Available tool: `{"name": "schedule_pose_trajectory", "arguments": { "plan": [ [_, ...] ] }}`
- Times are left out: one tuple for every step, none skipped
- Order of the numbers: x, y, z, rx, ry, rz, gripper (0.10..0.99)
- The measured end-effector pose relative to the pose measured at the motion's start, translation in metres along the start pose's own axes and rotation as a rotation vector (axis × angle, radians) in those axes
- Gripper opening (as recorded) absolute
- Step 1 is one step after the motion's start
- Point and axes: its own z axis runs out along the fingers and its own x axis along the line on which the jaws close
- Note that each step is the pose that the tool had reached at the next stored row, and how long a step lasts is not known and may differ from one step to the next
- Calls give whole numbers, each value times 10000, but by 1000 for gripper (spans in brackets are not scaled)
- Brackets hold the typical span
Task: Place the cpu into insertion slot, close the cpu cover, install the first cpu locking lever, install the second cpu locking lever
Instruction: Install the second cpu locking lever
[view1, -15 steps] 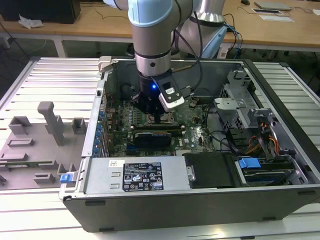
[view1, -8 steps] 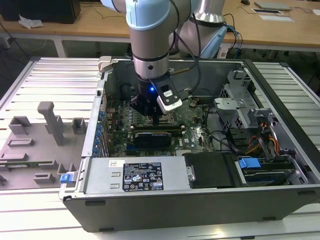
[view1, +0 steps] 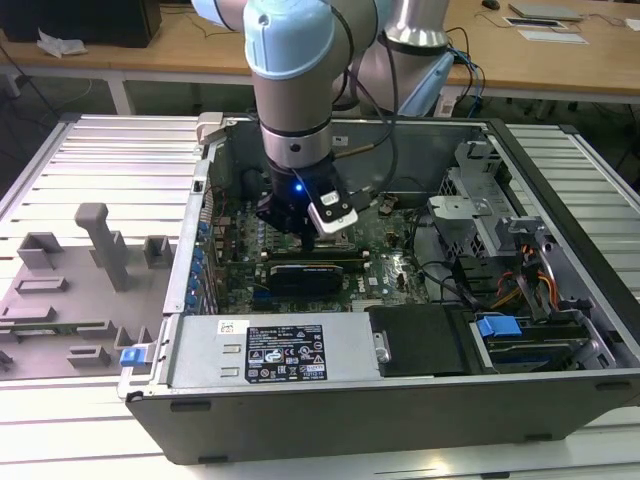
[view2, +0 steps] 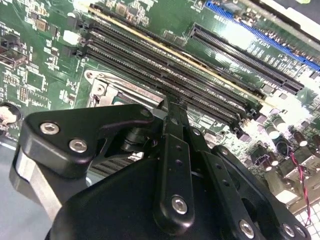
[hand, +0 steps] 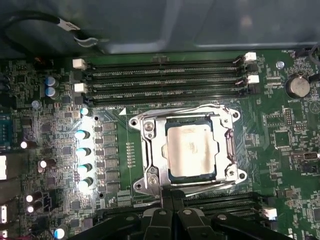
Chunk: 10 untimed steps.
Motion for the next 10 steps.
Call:
{"name": "schedule_pose_trajectory", "arguments": {
  "plan": [
    [4, -19, 1, -62, 4, 6, 106],
    [9, -45, 1, -122, 9, 13, 106],
    [12, -74, 0, -175, 12, 19, 106],
    [16, -91, 0, -224, 15, 23, 106],
    [23, -109, 0, -309, 22, 33, 106],
    [30, -121, 0, -408, 29, 43, 106],
    [42, -139, 0, -565, 41, 59, 106],
    [58, -158, 0, -714, 51, 75, 106],
    [67, -174, 2, -809, 58, 84, 106],
    [76, -187, 3, -882, 63, 92, 106]
  ]
}}
